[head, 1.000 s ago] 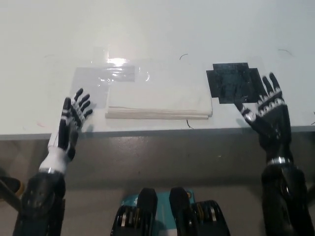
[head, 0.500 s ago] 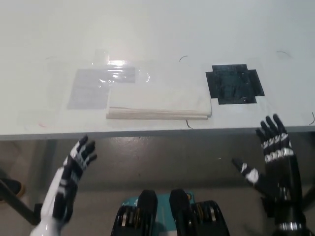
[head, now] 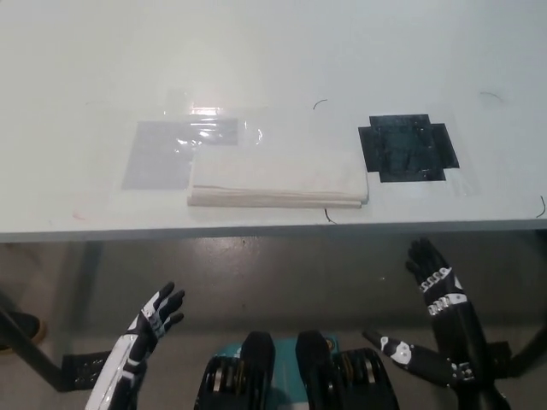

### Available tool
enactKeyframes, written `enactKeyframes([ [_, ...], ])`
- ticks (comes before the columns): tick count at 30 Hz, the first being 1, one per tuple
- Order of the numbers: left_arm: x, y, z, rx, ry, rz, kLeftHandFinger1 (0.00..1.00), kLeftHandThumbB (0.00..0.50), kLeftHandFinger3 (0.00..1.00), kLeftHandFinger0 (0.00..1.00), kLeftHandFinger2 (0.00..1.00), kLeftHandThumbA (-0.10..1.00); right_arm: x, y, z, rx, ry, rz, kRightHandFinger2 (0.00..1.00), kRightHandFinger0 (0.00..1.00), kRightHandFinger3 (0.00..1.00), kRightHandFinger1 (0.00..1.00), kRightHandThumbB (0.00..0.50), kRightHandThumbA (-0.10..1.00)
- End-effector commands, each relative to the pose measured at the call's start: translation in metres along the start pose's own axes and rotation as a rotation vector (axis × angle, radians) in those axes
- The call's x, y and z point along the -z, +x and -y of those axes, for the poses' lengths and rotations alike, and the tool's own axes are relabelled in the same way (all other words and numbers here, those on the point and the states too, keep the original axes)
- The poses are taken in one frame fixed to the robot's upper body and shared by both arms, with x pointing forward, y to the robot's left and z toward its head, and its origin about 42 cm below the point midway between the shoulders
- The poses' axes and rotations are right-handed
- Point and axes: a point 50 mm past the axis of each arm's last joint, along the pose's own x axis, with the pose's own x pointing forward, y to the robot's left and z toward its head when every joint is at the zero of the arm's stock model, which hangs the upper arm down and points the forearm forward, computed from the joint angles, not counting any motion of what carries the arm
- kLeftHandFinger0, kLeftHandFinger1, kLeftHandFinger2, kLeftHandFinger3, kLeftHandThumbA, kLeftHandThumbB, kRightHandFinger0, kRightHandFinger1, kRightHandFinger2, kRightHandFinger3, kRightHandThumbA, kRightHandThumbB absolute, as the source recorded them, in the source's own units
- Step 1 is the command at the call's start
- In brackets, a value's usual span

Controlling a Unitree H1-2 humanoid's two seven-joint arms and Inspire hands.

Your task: A stack of napkins is kept in the middle of the table close to the robot and the robot places both its hands sideways on the stack. Then it moves its hands away from each other while pressing down on the napkins to make them smooth

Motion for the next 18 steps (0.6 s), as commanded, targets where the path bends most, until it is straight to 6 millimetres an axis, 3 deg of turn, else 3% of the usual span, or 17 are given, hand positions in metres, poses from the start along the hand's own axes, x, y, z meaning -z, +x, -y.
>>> enactKeyframes([
  [1, -0.002, 0.008, -0.006, -0.013, 0.060, 0.045, 1.00, 0.305, 1.00, 1.00, 1.00, 1.00, 0.000, 0.010, -0.001, -0.001, -0.011, 0.053, 1.00, 1.00, 1.00, 1.00, 0.168, 1.00],
  [5, 0.000, 0.011, -0.008, -0.016, 0.050, 0.034, 1.00, 0.276, 1.00, 1.00, 1.00, 1.00, 0.006, 0.012, -0.001, -0.015, -0.017, 0.032, 1.00, 1.00, 1.00, 1.00, 0.193, 1.00],
  [9, 0.000, 0.013, -0.011, -0.025, 0.056, 0.019, 1.00, 0.258, 1.00, 1.00, 1.00, 1.00, 0.010, 0.011, -0.003, -0.009, -0.026, 0.018, 1.00, 1.00, 1.00, 1.00, 0.174, 1.00],
  [15, 0.000, 0.014, -0.012, -0.040, 0.096, -0.005, 1.00, 0.270, 1.00, 1.00, 1.00, 1.00, 0.012, 0.012, -0.005, 0.009, 0.001, 0.016, 1.00, 1.00, 1.00, 1.00, 0.168, 1.00],
  [18, -0.003, 0.015, -0.012, -0.043, 0.084, -0.025, 1.00, 0.262, 1.00, 1.00, 1.00, 1.00, 0.011, 0.013, -0.005, 0.018, 0.002, 0.019, 1.00, 1.00, 1.00, 1.00, 0.190, 1.00],
])
